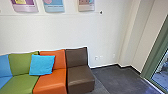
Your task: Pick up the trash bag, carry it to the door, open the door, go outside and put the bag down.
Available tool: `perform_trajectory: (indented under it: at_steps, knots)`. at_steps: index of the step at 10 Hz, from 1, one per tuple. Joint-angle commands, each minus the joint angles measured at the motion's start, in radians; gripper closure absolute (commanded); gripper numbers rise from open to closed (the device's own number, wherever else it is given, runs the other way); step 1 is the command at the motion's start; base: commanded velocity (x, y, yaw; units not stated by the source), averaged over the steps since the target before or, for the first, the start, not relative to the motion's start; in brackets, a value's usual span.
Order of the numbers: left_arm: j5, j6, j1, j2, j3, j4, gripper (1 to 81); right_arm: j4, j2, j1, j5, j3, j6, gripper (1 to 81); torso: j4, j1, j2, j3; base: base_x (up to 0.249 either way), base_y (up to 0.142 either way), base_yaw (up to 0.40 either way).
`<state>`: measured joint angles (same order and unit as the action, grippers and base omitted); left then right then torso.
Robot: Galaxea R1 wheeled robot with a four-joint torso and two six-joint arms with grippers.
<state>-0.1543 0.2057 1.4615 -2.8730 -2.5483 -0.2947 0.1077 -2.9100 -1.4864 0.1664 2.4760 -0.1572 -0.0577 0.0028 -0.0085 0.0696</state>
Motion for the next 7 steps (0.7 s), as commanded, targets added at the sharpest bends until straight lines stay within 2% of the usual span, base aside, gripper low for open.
perform_trajectory:
  at_steps: [1, 3, 5, 7]
  knots:
    - [-0.073, 0.004, -0.04, 0.006, 0.002, 0.0, 81.1, 0.003, 0.003, 0.044, 0.065, -0.008, 0.004, 1.0, 0.0, 0.0, 0.0, 0.004, 0.0, 0.0, 0.0]
    - [-0.071, 0.001, -0.045, 0.0, -0.016, -0.003, 81.1, 0.003, 0.001, 0.044, 0.067, -0.003, 0.004, 1.0, 0.0, -0.001, 0.0, -0.021, 0.0, 0.0, 0.0]
    - [-0.056, 0.003, -0.045, -0.026, -0.064, -0.003, 81.1, 0.015, -0.011, 0.04, 0.067, 0.006, 0.001, 1.0, 0.0, -0.001, 0.0, -0.021, 0.0, 0.0, 0.0]
    - [-0.042, 0.003, -0.045, -0.072, -0.136, 0.002, 81.1, 0.018, -0.049, 0.027, 0.067, 0.087, 0.001, 1.0, 0.0, -0.001, 0.0, -0.021, 0.0, 0.0, 0.0]
